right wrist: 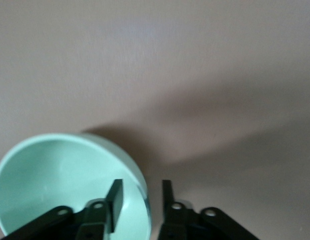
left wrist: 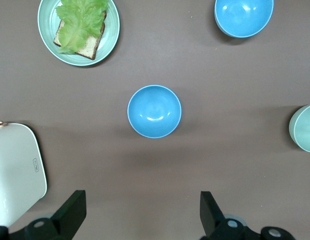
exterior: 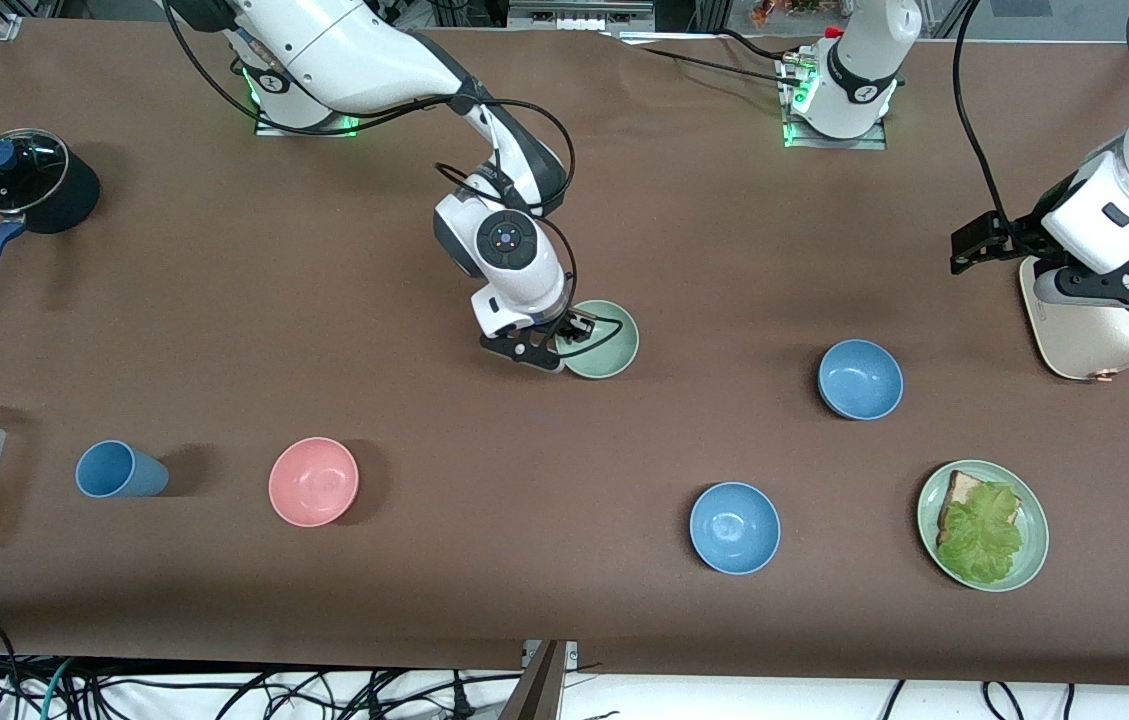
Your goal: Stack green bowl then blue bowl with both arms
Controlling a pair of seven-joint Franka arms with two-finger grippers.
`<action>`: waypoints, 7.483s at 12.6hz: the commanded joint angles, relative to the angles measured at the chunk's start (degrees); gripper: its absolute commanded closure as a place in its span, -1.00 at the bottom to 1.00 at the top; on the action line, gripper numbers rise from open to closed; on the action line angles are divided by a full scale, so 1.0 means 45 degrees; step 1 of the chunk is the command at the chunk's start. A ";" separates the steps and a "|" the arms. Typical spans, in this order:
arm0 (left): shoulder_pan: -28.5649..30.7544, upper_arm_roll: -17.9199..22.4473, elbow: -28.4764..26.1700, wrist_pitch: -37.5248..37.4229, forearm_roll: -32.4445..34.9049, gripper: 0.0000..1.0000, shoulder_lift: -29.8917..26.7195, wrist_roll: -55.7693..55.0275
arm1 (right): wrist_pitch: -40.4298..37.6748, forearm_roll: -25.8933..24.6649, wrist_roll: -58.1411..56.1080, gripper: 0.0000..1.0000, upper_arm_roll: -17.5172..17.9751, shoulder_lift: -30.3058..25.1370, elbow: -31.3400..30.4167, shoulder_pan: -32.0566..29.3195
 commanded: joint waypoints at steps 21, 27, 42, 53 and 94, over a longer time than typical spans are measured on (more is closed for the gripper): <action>0.0109 -0.0075 0.0272 -0.0521 -0.0077 -1.00 0.0226 0.0065 | -0.8992 0.1192 -1.1866 -0.98 -0.2772 -0.8267 -0.0767 -0.5484; 0.0304 -0.0075 0.0252 -0.0425 0.0039 -1.00 0.1180 0.0260 | -0.9677 0.0740 -1.1827 -0.98 -0.1764 -0.8757 -0.0844 -0.6667; 0.1437 -0.0056 -0.3302 0.7213 0.0138 0.23 0.5557 0.2545 | -1.0397 0.0545 -1.1964 -0.98 -0.1823 -0.8658 0.0269 -0.6668; 0.1204 -0.0560 -0.1298 0.4081 -0.0077 1.00 0.5988 0.2136 | -1.0419 0.0545 -1.1905 -0.98 -0.1843 -0.8580 0.0249 -0.6667; -0.0111 -0.3396 0.4326 -0.1856 -0.0488 -1.00 0.4543 -0.4046 | -1.0321 0.0564 -1.1886 -0.98 -0.1803 -0.8561 0.0269 -0.6609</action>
